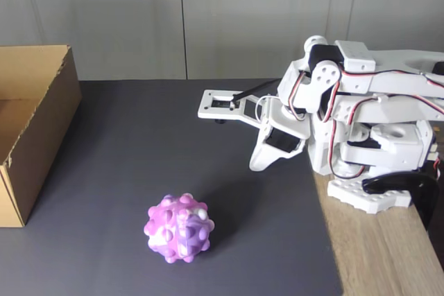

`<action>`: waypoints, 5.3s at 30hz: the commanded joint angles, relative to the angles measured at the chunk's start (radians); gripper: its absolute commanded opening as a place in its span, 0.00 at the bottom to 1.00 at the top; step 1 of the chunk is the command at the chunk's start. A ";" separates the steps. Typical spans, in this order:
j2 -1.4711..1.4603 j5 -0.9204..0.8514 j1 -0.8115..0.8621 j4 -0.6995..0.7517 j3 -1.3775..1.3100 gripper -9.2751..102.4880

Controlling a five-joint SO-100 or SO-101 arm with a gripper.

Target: Grasp a ball and put it in the box.

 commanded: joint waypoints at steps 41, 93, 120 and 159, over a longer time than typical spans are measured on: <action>-0.008 0.003 -0.012 0.015 0.005 0.09; -0.008 0.003 -0.012 0.015 0.005 0.09; -0.008 0.003 0.025 0.017 0.005 0.09; -0.009 0.052 0.014 -0.037 -0.018 0.08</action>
